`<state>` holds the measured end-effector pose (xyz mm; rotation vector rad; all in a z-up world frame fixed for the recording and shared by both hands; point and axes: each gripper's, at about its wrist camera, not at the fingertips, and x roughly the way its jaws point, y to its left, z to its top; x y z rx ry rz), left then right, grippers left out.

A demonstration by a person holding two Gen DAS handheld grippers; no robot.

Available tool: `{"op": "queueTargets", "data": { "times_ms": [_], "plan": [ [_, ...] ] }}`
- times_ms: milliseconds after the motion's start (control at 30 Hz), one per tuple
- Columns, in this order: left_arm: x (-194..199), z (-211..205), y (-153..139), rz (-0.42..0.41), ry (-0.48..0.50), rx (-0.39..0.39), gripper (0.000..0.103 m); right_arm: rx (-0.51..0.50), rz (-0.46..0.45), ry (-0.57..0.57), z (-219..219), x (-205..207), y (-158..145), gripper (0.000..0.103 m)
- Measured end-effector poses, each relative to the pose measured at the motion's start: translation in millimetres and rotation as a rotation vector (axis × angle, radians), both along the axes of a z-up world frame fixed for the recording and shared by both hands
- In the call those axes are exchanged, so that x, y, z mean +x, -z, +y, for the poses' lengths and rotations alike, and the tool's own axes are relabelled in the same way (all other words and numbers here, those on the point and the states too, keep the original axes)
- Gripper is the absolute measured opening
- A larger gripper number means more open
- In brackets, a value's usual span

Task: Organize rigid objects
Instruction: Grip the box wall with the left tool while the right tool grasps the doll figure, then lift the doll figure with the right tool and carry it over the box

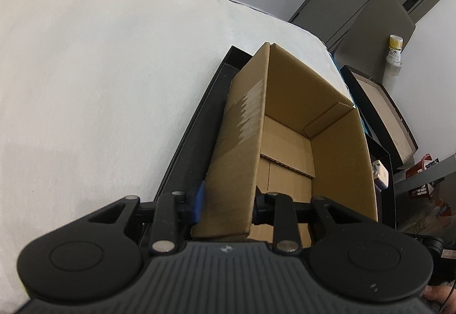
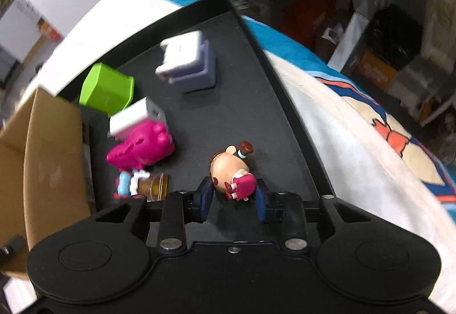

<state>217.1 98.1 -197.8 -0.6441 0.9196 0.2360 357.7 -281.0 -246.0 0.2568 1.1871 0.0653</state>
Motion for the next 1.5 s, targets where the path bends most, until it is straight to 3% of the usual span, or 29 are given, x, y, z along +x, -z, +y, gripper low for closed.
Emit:
{"op": "queueTargets", "data": {
  "times_ms": [600,900,1500],
  "plan": [
    [-3,-1,0,0.006,0.023,-0.013,0.03,-0.018,-0.088,-0.066,8,-19,-61,0.03],
    [-3,0,-1,0.002,0.027,-0.011,0.03,-0.03,-0.138,-0.139,32,-24,-95,0.03],
    [-5,4,-1,-0.004,0.039,-0.027,0.03,-0.045,-0.168,-0.312,102,-6,-132,0.031]
  ]
}}
